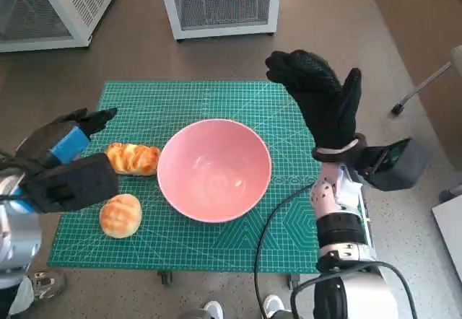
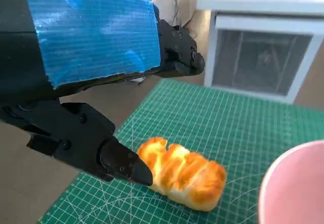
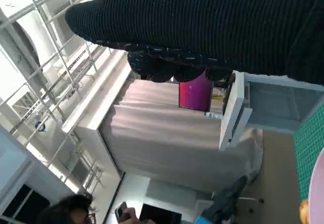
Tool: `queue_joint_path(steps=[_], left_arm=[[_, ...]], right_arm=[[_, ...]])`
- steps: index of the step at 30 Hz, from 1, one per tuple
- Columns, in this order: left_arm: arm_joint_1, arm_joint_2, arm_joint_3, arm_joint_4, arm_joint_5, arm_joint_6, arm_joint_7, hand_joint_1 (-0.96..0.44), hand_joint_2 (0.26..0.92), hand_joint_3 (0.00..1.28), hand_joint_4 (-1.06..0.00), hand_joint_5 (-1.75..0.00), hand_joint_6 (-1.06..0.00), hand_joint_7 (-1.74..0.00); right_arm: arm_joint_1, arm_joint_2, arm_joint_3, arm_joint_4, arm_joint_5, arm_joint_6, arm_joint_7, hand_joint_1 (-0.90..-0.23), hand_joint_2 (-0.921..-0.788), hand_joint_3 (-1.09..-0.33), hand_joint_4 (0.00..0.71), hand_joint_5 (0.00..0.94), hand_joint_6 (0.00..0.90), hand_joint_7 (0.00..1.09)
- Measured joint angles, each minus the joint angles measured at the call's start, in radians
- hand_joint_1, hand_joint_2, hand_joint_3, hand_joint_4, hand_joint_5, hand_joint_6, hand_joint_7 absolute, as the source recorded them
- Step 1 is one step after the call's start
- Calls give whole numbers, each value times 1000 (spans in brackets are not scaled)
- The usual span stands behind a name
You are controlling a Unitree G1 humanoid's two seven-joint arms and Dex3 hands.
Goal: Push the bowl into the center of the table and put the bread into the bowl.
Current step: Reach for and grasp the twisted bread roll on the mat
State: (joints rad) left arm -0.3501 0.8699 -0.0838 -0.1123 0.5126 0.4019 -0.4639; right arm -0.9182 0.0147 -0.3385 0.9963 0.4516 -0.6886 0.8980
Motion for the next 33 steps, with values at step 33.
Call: queue_joint_path(steps=[33], left_arm=[[-242,-199,-247,572,112,-184,62,-89,818,21,-360,-42,-495,-67]], right_arm=[[18,-12,1,-1,16,0,10,-493,-921,-389,414,0,587,1]])
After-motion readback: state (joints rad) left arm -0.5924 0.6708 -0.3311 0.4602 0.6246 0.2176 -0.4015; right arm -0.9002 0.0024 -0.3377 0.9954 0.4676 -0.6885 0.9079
